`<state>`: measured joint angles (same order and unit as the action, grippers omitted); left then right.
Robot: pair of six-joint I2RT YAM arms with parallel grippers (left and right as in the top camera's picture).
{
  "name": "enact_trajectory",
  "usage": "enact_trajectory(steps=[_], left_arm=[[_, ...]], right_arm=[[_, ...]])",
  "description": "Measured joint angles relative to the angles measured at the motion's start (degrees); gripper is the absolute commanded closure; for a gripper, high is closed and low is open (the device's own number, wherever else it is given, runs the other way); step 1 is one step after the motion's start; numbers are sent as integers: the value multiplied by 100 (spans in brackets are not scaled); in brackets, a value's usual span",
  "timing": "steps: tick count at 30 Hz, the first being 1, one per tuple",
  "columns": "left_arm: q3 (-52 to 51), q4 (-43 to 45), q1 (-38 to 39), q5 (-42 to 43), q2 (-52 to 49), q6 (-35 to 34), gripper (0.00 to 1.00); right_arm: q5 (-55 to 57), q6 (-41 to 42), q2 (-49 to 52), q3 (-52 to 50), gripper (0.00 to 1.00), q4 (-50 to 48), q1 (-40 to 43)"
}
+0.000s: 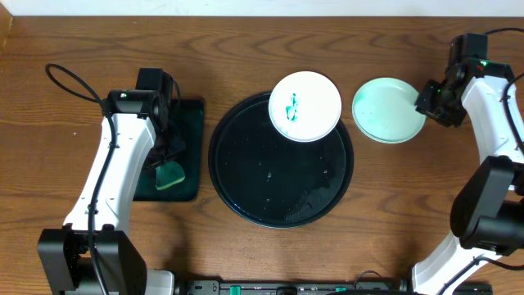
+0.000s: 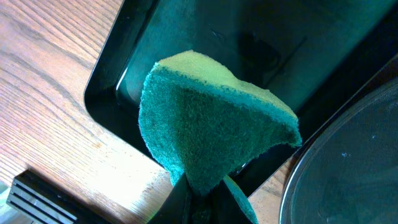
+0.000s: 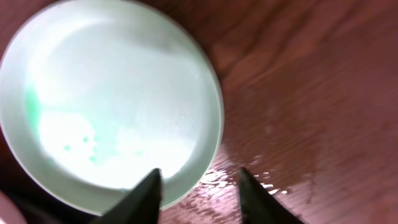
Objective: Clean dirty plates on tray and stack at the side
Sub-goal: 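Move the right gripper back and grip the rim of the last plate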
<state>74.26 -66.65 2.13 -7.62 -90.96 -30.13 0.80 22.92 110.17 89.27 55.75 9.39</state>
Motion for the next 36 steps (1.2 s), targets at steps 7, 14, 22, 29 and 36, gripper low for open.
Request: enact_trajectory(steps=[7, 14, 22, 29, 36], left_arm=[[0, 0, 0, 0, 0, 0, 93], [0, 0, 0, 26, 0, 2, 93], [0, 2, 0, 131, 0, 17, 93], [0, 2, 0, 131, 0, 22, 92], [-2, 4, 0, 131, 0, 24, 93]], right_arm=[[-549, -568, 7, 0, 61, 59, -310], [-1239, -1515, 0, 0, 53, -229, -835], [-1652, -2494, 2, 0, 37, -798, -1685], [-1740, -2494, 203, 0, 36, -1554, -1808], [-1996, -2481, 1014, 0, 39, -1939, -1799]])
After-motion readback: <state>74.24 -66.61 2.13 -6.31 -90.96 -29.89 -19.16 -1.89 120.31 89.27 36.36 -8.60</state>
